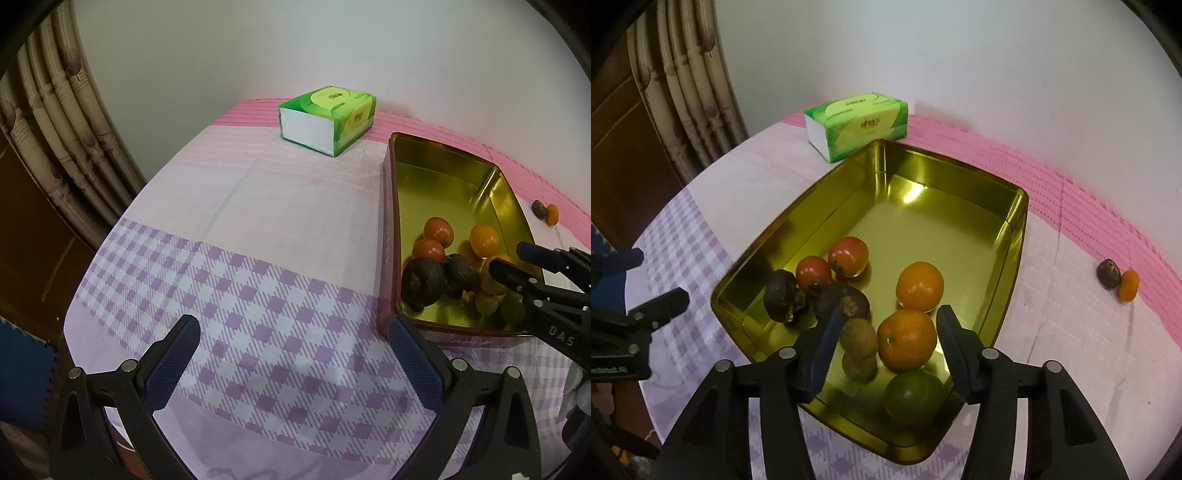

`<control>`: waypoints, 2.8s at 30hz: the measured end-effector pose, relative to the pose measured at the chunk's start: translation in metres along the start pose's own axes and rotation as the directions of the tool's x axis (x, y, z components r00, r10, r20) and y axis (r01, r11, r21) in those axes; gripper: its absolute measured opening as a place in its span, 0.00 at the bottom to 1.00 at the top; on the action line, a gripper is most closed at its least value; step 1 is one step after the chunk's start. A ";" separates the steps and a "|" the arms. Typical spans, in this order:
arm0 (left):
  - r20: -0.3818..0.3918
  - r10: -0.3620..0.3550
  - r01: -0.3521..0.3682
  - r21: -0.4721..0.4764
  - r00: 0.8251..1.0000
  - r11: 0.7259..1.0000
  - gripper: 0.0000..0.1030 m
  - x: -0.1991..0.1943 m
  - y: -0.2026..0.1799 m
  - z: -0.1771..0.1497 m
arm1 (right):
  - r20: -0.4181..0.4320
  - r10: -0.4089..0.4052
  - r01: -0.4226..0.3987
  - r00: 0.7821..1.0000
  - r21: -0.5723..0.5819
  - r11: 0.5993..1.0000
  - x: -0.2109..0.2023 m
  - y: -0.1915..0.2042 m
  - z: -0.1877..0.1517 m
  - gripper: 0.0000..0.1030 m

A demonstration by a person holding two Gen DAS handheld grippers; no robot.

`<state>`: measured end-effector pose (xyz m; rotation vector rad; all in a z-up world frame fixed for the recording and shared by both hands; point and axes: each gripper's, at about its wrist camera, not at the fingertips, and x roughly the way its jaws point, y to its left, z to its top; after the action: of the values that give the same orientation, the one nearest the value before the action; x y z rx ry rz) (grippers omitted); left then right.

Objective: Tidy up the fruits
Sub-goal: 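Carry the two green fruits into the gold tin and open the right tool, then move the left tool to the last dark fruit and grasp it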

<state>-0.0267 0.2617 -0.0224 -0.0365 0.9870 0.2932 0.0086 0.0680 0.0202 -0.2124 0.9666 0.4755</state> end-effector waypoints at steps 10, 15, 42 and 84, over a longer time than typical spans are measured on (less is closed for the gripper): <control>-0.003 0.004 -0.004 -0.001 1.000 1.000 0.98 0.002 0.002 -0.002 | 0.067 -0.013 0.008 0.998 0.070 0.997 -0.029 -0.025 0.002 0.58; -0.004 0.010 -0.010 0.001 1.000 1.000 0.98 0.003 0.002 -0.003 | 0.066 -0.064 0.054 0.996 0.140 0.989 -0.035 -0.062 -0.005 0.58; 0.052 0.054 -0.052 -0.051 0.997 0.997 0.98 -0.006 0.005 0.004 | -0.019 -0.281 0.272 0.960 0.323 0.906 -0.020 -0.205 -0.063 0.60; -0.069 -0.224 0.229 0.480 0.972 0.847 0.86 0.070 -0.332 0.109 | -0.068 -0.321 0.320 0.945 0.404 0.857 0.018 -0.356 -0.069 1.00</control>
<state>0.1847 -0.0233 -0.0533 0.3043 1.0329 -0.1811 0.1365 -0.2653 -0.0463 0.0106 0.9843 -0.0420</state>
